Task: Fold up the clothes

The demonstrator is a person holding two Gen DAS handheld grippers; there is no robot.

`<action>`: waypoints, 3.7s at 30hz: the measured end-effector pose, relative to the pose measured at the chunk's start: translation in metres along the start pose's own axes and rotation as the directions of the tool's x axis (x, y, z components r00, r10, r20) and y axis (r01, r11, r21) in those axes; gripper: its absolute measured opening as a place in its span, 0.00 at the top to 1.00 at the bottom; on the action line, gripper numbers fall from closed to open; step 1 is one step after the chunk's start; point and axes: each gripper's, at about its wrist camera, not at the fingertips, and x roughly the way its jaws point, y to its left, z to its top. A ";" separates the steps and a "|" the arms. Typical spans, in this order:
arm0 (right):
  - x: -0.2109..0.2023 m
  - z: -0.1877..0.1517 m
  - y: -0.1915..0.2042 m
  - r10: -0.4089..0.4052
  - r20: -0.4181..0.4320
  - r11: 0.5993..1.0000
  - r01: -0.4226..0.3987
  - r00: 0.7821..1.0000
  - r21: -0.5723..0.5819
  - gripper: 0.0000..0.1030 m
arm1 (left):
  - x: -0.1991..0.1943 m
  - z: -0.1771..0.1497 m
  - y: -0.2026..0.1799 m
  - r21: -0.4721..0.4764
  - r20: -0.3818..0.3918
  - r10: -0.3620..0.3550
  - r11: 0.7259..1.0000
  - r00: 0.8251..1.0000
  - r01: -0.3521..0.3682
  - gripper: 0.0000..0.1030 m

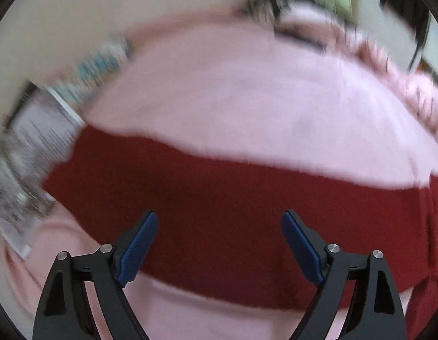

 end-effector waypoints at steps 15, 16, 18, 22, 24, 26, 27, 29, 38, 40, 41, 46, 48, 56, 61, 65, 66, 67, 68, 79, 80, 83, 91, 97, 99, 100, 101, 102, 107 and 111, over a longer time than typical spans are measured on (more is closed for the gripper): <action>-0.003 -0.002 0.001 -0.003 0.007 1.000 0.003 1.000 -0.008 0.36 | -0.177 -0.062 -0.169 0.287 0.095 -0.374 0.898 0.922 0.334 0.06; -0.003 -0.001 -0.001 0.000 0.007 1.000 0.000 1.000 -0.009 0.36 | -0.191 -0.079 -0.188 0.320 0.080 -0.414 0.872 0.907 0.370 0.06; -0.003 -0.001 -0.003 0.011 0.009 1.000 -0.011 1.000 -0.010 0.36 | -0.208 -0.116 -0.221 0.336 0.012 -0.474 0.831 0.880 0.443 0.04; -0.004 -0.002 -0.009 0.040 0.012 0.999 -0.040 0.999 -0.004 0.36 | -0.215 -0.185 -0.269 0.234 -0.177 -0.568 0.769 0.803 0.595 0.04; -0.004 -0.002 -0.010 0.049 0.015 0.999 -0.049 0.999 -0.002 0.36 | -0.220 -0.220 -0.286 0.246 -0.163 -0.533 0.793 0.830 0.558 0.04; -0.005 -0.002 -0.011 0.050 0.021 0.999 -0.050 0.999 -0.005 0.36 | -0.234 -0.250 -0.304 0.305 -0.105 -0.482 0.817 0.870 0.489 0.04; -0.005 -0.002 -0.011 0.050 0.023 0.999 -0.050 0.998 -0.007 0.36 | -0.235 -0.257 -0.307 0.325 -0.079 -0.478 0.817 0.875 0.476 0.04; -0.006 -0.003 -0.011 0.056 0.027 0.998 -0.055 0.998 -0.006 0.36 | -0.237 -0.266 -0.302 0.339 -0.059 -0.494 0.807 0.867 0.483 0.04; -0.007 -0.003 -0.017 0.098 0.030 0.995 -0.098 0.995 0.010 0.36 | -0.223 -0.285 -0.299 0.298 -0.039 -0.502 0.820 0.864 0.490 0.04; -0.006 -0.002 -0.018 0.106 0.025 0.994 -0.106 0.994 0.015 0.36 | -0.222 -0.285 -0.300 0.299 -0.038 -0.500 0.821 0.865 0.487 0.04; -0.006 -0.002 -0.019 0.109 0.024 0.994 -0.109 0.994 0.014 0.36 | -0.221 -0.285 -0.300 0.299 -0.043 -0.504 0.817 0.862 0.493 0.04; -0.005 -0.001 -0.020 0.135 0.007 0.991 -0.136 0.991 0.015 0.36 | -0.221 -0.284 -0.298 0.313 -0.051 -0.513 0.807 0.857 0.501 0.04; -0.004 0.002 -0.020 0.156 -0.022 0.988 -0.156 0.988 -0.005 0.36 | -0.220 -0.284 -0.298 0.317 -0.056 -0.510 0.806 0.858 0.500 0.04; -0.053 0.039 -0.005 0.199 0.006 0.934 -0.188 0.980 -0.304 0.36 | -0.218 -0.283 -0.286 0.230 -0.028 -0.523 0.826 0.852 0.514 0.04; -0.081 0.092 0.018 0.180 0.081 0.853 -0.114 0.980 -0.510 0.35 | -0.219 -0.283 -0.277 0.185 0.012 -0.537 0.830 0.844 0.526 0.04; -0.065 0.121 0.053 0.168 0.103 0.776 -0.067 0.980 -0.627 0.29 | -0.221 -0.284 -0.267 0.140 0.058 -0.571 0.817 0.819 0.559 0.04; -0.057 0.126 0.062 0.176 0.098 0.756 -0.071 0.979 -0.651 0.29 | -0.221 -0.284 -0.264 0.127 0.070 -0.577 0.814 0.814 0.567 0.04; -0.045 0.128 0.075 0.185 0.088 0.728 -0.077 0.979 -0.681 0.29 | -0.221 -0.284 -0.261 0.110 0.084 -0.585 0.810 0.806 0.576 0.04; -0.034 0.129 0.086 0.182 0.079 0.706 -0.074 0.980 -0.704 0.29 | -0.222 -0.284 -0.257 0.089 0.106 -0.596 0.803 0.796 0.589 0.04; 0.074 0.093 0.225 0.302 -0.058 0.420 -0.187 0.952 -0.888 0.29 | -0.217 -0.281 -0.233 -0.015 0.212 -0.658 0.738 0.723 0.675 0.01; 0.082 0.095 0.234 0.305 -0.077 0.437 -0.211 0.949 -0.875 0.29 | -0.216 -0.281 -0.232 -0.018 0.215 -0.662 0.733 0.718 0.680 0.01; 0.108 0.116 0.250 0.373 -0.208 0.532 -0.392 0.904 -0.750 0.29 | -0.213 -0.279 -0.230 -0.024 0.216 -0.670 0.724 0.710 0.690 0.01; 0.145 0.138 0.273 0.540 -0.330 0.635 -0.632 0.774 -0.443 0.28 | -0.208 -0.276 -0.222 -0.039 0.223 -0.687 0.702 0.691 0.711 0.01; 0.139 0.132 0.293 0.538 -0.211 0.653 -0.562 0.816 -0.507 0.29 | -0.205 -0.274 -0.219 -0.052 0.228 -0.696 0.690 0.681 0.722 0.01; 0.143 0.135 0.297 0.536 -0.194 0.673 -0.555 0.821 -0.490 0.37 | -0.205 -0.274 -0.219 -0.053 0.228 -0.696 0.689 0.681 0.722 0.01; 0.145 0.135 0.298 0.533 -0.188 0.682 -0.550 0.825 -0.482 0.57 | -0.205 -0.274 -0.219 -0.053 0.228 -0.696 0.689 0.681 0.723 0.01; 0.146 0.137 0.297 0.525 -0.174 0.694 -0.537 0.833 -0.479 0.85 | -0.204 -0.274 -0.218 -0.054 0.227 -0.696 0.689 0.681 0.722 0.01; 0.146 0.138 0.295 0.520 -0.161 0.705 -0.528 0.839 -0.474 0.88 | -0.204 -0.274 -0.218 -0.056 0.227 -0.696 0.689 0.681 0.723 0.01; 0.136 0.144 0.278 0.518 -0.123 0.723 -0.511 0.846 -0.465 0.89 | -0.204 -0.274 -0.219 -0.052 0.225 -0.694 0.693 0.684 0.719 0.01; 0.115 0.159 0.248 0.486 -0.042 0.739 -0.436 0.873 -0.514 0.89 | -0.203 -0.273 -0.219 -0.049 0.221 -0.690 0.698 0.690 0.714 0.01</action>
